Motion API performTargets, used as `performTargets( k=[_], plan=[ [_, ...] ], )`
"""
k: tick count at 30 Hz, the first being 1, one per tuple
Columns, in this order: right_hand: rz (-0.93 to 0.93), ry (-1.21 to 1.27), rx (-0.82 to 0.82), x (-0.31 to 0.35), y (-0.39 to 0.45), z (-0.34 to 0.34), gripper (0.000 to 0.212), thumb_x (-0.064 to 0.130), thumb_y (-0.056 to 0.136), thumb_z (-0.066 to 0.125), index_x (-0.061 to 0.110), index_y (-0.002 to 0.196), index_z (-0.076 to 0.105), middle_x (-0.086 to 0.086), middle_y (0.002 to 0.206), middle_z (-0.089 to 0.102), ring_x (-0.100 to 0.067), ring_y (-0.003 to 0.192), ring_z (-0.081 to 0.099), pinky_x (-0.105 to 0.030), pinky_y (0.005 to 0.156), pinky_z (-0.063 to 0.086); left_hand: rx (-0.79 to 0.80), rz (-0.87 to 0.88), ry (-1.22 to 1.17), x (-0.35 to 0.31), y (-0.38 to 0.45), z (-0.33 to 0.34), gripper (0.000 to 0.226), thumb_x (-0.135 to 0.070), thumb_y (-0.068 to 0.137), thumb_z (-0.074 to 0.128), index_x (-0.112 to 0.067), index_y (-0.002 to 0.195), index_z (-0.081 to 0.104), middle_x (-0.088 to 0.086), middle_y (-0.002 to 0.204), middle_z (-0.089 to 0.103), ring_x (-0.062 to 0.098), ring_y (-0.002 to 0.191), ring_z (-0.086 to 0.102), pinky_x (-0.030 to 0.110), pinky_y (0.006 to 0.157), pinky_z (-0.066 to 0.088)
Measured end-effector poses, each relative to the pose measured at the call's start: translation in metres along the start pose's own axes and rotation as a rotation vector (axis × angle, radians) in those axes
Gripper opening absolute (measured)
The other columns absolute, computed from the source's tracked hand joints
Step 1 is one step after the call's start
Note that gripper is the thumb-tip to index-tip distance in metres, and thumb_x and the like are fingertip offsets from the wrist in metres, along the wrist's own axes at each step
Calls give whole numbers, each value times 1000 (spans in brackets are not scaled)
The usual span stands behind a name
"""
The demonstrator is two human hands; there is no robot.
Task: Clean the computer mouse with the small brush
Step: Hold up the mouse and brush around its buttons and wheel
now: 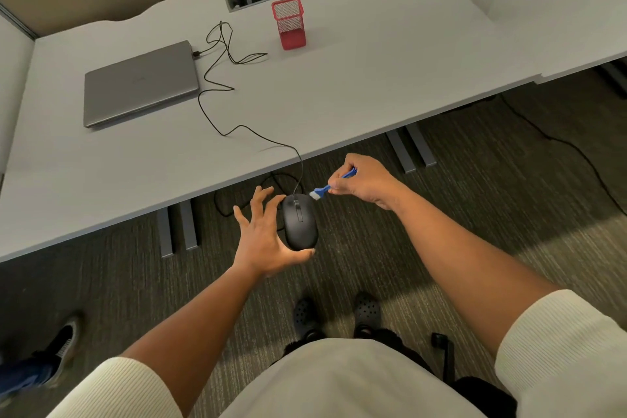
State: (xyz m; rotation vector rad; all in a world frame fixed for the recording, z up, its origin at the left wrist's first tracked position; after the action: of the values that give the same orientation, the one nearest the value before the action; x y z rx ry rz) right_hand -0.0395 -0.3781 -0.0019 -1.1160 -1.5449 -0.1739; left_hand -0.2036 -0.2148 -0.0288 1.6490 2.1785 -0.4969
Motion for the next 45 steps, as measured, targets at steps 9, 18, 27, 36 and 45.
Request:
performTargets(
  k=[9,18,27,36,45],
  plan=[
    [-73,-158,316,30,-14,27,20,7,83,78,4,94,62,-10,92,78,-20,86,77,-33,78,62,15,34,74,-6,-3,2,120,-82,52,70,-21,149,34,-3,157,13,21,155,-9,66,117,-14],
    [-210,-349,125,58,-13,27,13,14,86,72,16,87,59,-7,96,74,-18,86,67,-31,69,49,12,35,60,-16,1,0,119,-82,50,69,-22,148,35,-5,156,13,20,155,-8,67,116,-14],
    [-290,-389,156,73,-25,40,10,17,90,69,17,92,60,-2,95,68,-13,83,63,-26,67,44,37,40,119,-21,-1,4,121,-83,54,67,-21,151,32,-3,159,10,22,155,-12,68,116,-14],
    [-254,-525,482,56,-43,75,20,18,83,77,20,82,57,-8,94,70,-21,86,67,-27,67,47,51,31,146,-17,2,6,122,-85,55,65,-20,152,30,-1,161,8,21,154,-16,66,116,-17],
    [-309,-411,82,72,-27,37,12,17,92,68,20,86,58,-2,95,68,-12,80,61,-25,64,42,47,28,146,-20,0,4,121,-84,53,68,-22,150,32,-3,159,9,20,154,-15,65,116,-18]
  ],
)
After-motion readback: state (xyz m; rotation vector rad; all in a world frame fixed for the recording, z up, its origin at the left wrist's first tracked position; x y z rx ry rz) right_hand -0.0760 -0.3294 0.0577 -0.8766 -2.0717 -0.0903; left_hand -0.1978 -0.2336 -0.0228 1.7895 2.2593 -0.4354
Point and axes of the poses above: each hand's wrist, its own y-axis towards the middle knuckle, its own z-axis out of the palm, x = y × z, the point moved 7 cm from there along y, towards the middle knuckle
